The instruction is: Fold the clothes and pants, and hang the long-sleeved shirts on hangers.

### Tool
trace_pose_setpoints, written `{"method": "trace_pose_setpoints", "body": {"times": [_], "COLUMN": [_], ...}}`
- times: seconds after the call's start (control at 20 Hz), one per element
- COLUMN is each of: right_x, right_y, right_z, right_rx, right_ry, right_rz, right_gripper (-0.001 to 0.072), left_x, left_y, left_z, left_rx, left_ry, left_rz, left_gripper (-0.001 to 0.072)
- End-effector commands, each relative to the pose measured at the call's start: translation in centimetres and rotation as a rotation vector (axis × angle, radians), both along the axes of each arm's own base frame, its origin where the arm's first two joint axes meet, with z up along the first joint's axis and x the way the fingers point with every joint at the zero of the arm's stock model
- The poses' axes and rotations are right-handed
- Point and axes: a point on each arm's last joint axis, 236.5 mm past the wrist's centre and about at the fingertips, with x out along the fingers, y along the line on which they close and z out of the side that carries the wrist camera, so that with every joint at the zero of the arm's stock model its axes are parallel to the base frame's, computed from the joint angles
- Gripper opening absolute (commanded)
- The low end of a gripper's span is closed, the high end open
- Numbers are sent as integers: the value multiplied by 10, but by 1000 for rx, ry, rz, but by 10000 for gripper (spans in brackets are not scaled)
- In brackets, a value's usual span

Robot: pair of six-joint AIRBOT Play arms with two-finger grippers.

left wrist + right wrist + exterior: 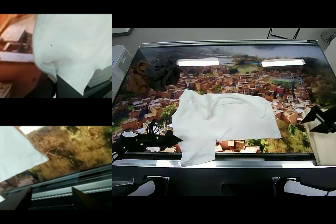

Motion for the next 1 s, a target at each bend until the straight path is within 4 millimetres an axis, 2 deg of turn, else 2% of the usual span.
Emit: {"method": "trace_pose_setpoints", "body": {"times": [0.0, 0.1, 0.15, 0.2, 0.3, 0.45, 0.75, 0.95], "right_x": [-11, -5, -5, -6, -7, -2, -5, 10], "right_y": [25, 43, 49, 51, 53, 63, 102, 112], "right_z": [-52, -70, -77, -84, -95, -100, -108, -114], "right_rx": [76, 149, 172, 181, 200, 222, 154, 109], "right_ry": [10, -34, -32, -23, 0, -6, 24, -2], "right_rz": [-37, -51, -61, -74, -86, -69, 162, 142], "right_gripper": [571, 568, 543, 493, 495, 495, 507, 492], "left_x": [5, 5, 5, 5, 6, 5, 6, 3], "left_y": [-1, -3, -3, -2, -2, -3, -2, -5], "left_z": [7, 11, 12, 13, 14, 14, 16, 18], "left_rx": [-12, -17, -15, -14, -12, -15, -14, -27], "left_ry": [-14, -20, -25, -29, -34, -33, -35, -28], "left_rz": [-8, -16, -17, -17, -17, -18, -14, -25], "left_gripper": [17, 17, 17, 17, 17, 17, 17, 17]}}
